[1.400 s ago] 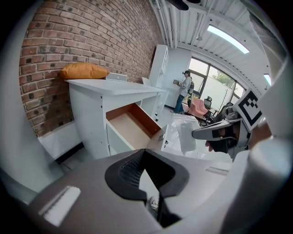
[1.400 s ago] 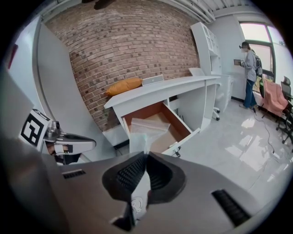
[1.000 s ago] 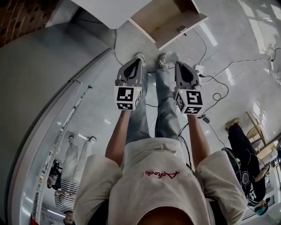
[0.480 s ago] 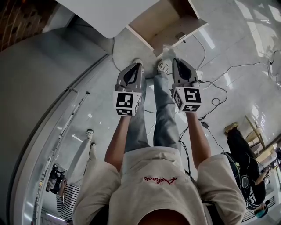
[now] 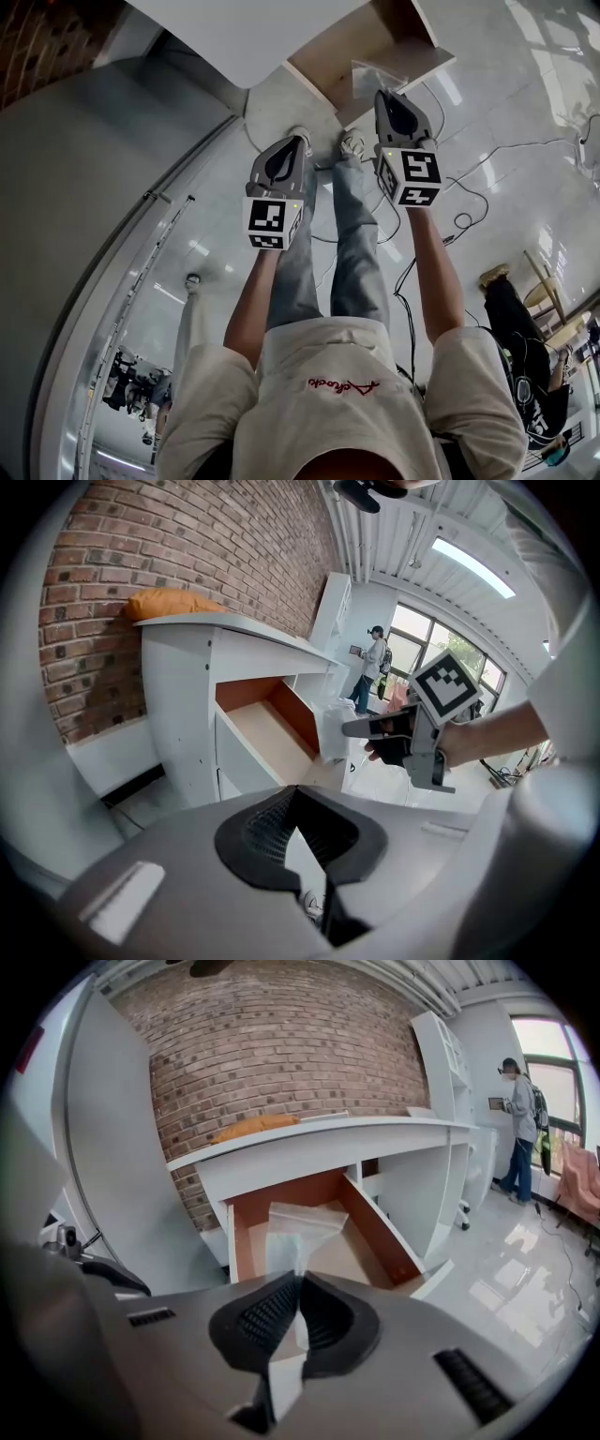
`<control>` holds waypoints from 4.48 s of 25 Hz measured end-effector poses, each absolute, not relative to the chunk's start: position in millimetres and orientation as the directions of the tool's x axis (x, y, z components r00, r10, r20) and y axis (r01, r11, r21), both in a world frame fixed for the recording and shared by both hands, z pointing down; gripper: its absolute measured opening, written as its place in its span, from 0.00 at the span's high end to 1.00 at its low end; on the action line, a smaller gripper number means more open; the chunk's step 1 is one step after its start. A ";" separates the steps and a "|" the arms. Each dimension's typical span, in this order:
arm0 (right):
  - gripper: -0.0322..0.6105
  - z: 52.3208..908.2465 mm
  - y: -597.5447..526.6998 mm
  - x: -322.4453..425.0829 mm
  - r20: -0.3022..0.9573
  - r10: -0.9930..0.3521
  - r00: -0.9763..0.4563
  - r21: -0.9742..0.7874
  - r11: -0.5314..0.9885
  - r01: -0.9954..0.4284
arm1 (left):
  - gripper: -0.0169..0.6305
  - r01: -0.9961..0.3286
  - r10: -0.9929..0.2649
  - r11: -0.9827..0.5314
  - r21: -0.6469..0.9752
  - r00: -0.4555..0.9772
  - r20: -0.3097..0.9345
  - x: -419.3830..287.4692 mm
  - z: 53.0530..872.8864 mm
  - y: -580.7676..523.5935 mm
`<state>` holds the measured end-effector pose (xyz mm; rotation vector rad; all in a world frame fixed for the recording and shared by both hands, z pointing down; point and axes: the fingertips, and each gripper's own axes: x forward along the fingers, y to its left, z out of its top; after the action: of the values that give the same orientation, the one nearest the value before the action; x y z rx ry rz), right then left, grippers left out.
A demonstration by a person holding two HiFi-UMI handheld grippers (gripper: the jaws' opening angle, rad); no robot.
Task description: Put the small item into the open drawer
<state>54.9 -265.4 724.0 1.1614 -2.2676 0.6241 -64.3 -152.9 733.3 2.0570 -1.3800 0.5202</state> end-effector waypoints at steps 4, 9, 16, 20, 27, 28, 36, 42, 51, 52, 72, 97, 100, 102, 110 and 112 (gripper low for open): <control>0.93 729.6 -278.7 50.3 0.639 -0.579 -0.506 -0.139 0.561 -0.816 | 0.96 -0.926 -0.690 -0.270 0.263 0.377 0.618 -69.2 735.7 -154.5; 0.93 737.3 -292.0 51.4 0.667 -0.538 -0.516 -0.095 0.625 -0.775 | 0.96 -0.929 -0.688 -0.259 0.264 0.370 0.625 -68.9 736.8 -161.2; 0.93 744.9 -307.5 41.4 0.701 -0.481 -0.527 0.025 0.754 -0.656 | 0.96 -0.931 -0.684 -0.253 0.262 0.363 0.632 -74.5 737.7 -163.3; 0.93 748.9 -317.9 36.4 0.729 -0.452 -0.514 0.129 0.828 -0.545 | 0.96 -0.932 -0.684 -0.250 0.263 0.362 0.633 -75.8 737.8 -163.8; 0.93 767.0 -317.8 23.5 0.793 -0.366 -0.488 0.286 0.930 -0.232 | 0.96 -0.933 -0.687 -0.243 0.267 0.360 0.632 -75.0 738.6 -165.4; 0.93 770.2 -316.4 21.5 0.801 -0.353 -0.483 0.304 0.936 -0.180 | 0.96 -0.933 -0.687 -0.242 0.267 0.359 0.632 -74.9 738.9 -165.2; 0.93 801.2 -307.3 18.2 0.867 -0.280 -0.412 0.376 0.911 0.170 | 0.96 -0.934 -0.688 -0.231 0.272 0.355 0.633 -72.4 740.7 -164.0; 0.93 821.7 -305.3 13.9 0.902 -0.236 -0.361 0.347 0.894 0.283 | 0.96 -0.935 -0.687 -0.224 0.274 0.351 0.636 -71.6 742.3 -163.6; 0.93 843.1 -309.1 -3.9 0.937 -0.151 -0.315 0.261 0.901 0.345 | 0.96 -0.936 -0.684 -0.212 0.280 0.347 0.642 -74.7 747.1 -161.4; 0.93 847.9 -309.3 -3.5 0.939 -0.150 -0.308 0.257 0.903 0.346 | 0.96 -0.936 -0.684 -0.212 0.281 0.347 0.642 -74.9 747.7 -161.6; 0.84 863.3 -305.2 -2.3 0.953 -0.118 -0.277 0.227 0.887 0.402 | 0.97 -0.932 -0.677 -0.213 0.292 0.356 0.644 -73.9 750.0 -159.1; 0.93 779.0 -279.0 17.3 0.804 -0.333 -0.493 0.423 0.903 0.080 | 0.96 -0.927 -0.693 -0.248 0.282 0.373 0.617 -60.4 740.0 -150.7; 0.93 765.9 -270.3 17.0 0.775 -0.357 -0.522 0.406 0.913 -0.022 | 0.96 -0.926 -0.691 -0.250 0.281 0.374 0.618 -60.5 739.5 -148.0; 0.93 757.8 -265.4 18.7 0.756 -0.378 -0.535 0.384 0.917 -0.106 | 0.96 -0.926 -0.693 -0.252 0.280 0.375 0.616 -60.1 738.3 -147.0; 0.93 727.5 -245.2 32.0 0.685 -0.482 -0.547 0.226 0.854 -0.469 | 0.96 -0.929 -0.702 -0.261 0.262 0.369 0.609 -67.2 730.0 -150.3; 0.93 716.1 -239.4 35.2 0.660 -0.516 -0.546 0.191 0.819 -0.542 | 0.96 -0.930 -0.702 -0.265 0.257 0.368 0.609 -69.1 725.7 -151.2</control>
<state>35.2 -239.4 716.1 0.7717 -2.2563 0.0447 -69.1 -151.2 725.7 2.0516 -1.4048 0.5083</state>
